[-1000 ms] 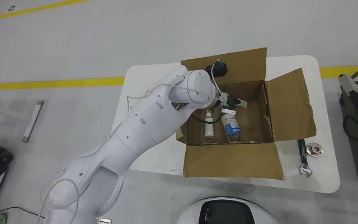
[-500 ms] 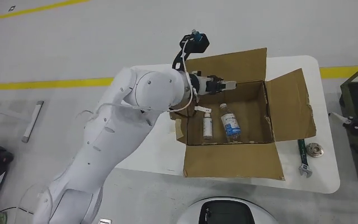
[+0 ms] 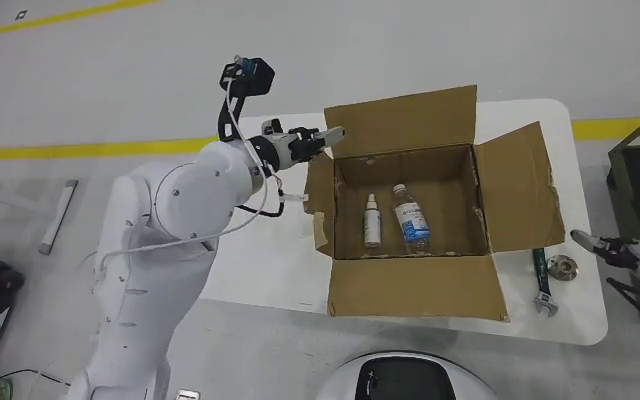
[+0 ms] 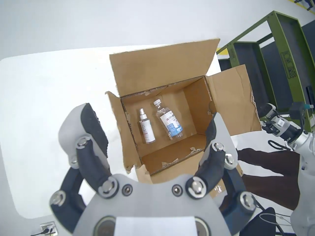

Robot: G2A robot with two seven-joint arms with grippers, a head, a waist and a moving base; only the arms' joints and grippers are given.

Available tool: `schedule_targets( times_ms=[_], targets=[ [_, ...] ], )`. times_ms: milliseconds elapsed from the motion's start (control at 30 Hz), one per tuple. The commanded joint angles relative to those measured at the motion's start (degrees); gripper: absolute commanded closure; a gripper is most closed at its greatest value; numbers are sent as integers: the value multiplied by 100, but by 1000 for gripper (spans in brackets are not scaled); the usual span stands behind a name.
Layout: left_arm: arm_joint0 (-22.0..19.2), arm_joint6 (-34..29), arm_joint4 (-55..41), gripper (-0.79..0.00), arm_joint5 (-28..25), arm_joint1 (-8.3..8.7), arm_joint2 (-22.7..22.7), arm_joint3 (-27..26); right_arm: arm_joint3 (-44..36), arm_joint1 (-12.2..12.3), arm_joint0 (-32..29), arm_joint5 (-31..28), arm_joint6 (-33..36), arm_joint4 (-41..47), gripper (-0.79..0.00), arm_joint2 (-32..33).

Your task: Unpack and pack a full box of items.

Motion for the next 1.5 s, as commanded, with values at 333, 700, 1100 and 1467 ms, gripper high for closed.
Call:
schedule_targets(
  times_ms=[333,700,1100,1467],
  targets=[
    [275,-94,197,-785,115,91,-381,-148,-234,21,-185,93,350,-698,-785,-492],
    [275,-94,197,-785,115,91,-381,-148,110,-7,396,1809,1540,-620,-785,-1520],
    [275,-94,197,-785,115,91,-381,-148,257,0,732,2204,1910,-541,-785,-1831],
    [275,-94,197,-785,115,91,-381,-148,37,6,632,2371,1899,-1240,-785,-2135]
  ],
)
